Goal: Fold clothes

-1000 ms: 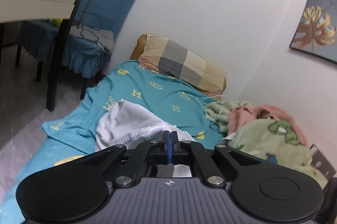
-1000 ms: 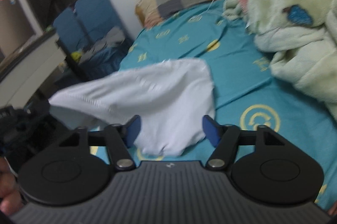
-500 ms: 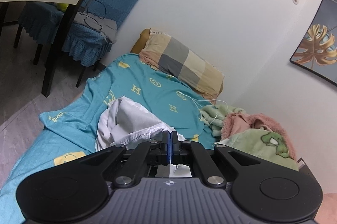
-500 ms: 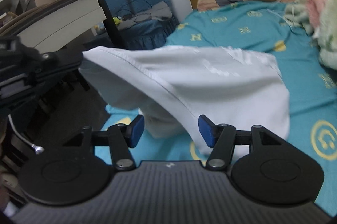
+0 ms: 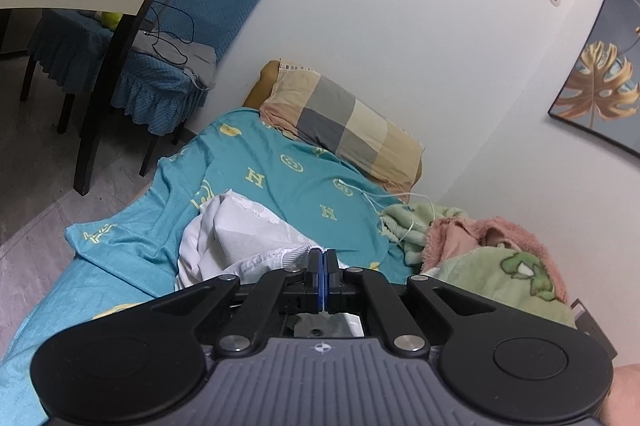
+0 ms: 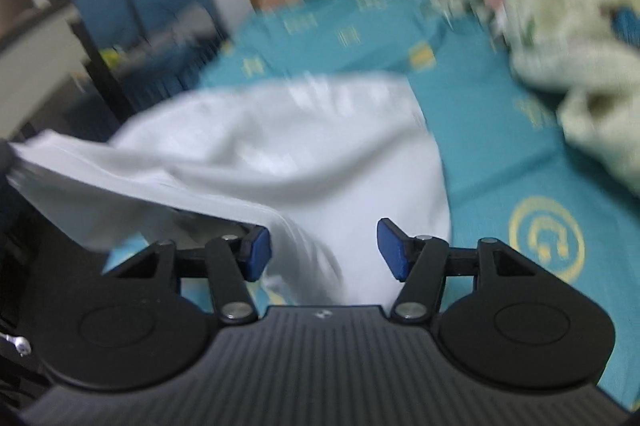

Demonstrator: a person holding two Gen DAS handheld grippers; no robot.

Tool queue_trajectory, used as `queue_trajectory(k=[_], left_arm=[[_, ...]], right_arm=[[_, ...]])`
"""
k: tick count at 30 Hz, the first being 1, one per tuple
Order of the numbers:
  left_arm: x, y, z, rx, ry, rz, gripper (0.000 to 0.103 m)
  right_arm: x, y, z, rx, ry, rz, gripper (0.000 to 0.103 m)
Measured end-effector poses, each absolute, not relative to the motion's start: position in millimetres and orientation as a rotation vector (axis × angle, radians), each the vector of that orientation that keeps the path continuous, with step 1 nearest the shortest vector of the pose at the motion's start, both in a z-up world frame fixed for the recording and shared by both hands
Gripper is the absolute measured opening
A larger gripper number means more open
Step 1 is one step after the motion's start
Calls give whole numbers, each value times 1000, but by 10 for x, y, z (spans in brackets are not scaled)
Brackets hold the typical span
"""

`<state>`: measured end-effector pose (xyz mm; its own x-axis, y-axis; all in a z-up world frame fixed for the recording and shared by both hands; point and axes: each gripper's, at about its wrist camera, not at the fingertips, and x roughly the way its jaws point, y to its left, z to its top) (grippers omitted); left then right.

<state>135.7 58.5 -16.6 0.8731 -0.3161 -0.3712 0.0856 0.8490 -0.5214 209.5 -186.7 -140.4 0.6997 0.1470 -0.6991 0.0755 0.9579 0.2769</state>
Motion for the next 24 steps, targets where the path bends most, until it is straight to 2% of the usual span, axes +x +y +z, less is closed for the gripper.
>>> queue_trajectory(k=[2,7,10,14,19,24], left_arm=[[1357,559,-176,-506,464,-215,0],[1337,534,-130,-497,437,-221,0],[1265,551,-40,-495,403,-235,0],[1127,608,113,-502,354,-271,0],[953,734,258,-514,310,-289,0],[872,842,322,-505,311,-280,0]], right_arm=[[2122,-1866,-1506,291,842,34,57],[1975,-1854,-1356,264,754,14,19],[1820,-1871,-1109,242,654,3,8],[1620,-1981,-702,248,584,-2,6],[1515,-2120,-86,219,584,92,6],[1351,-2204,185,256,588,197,6]])
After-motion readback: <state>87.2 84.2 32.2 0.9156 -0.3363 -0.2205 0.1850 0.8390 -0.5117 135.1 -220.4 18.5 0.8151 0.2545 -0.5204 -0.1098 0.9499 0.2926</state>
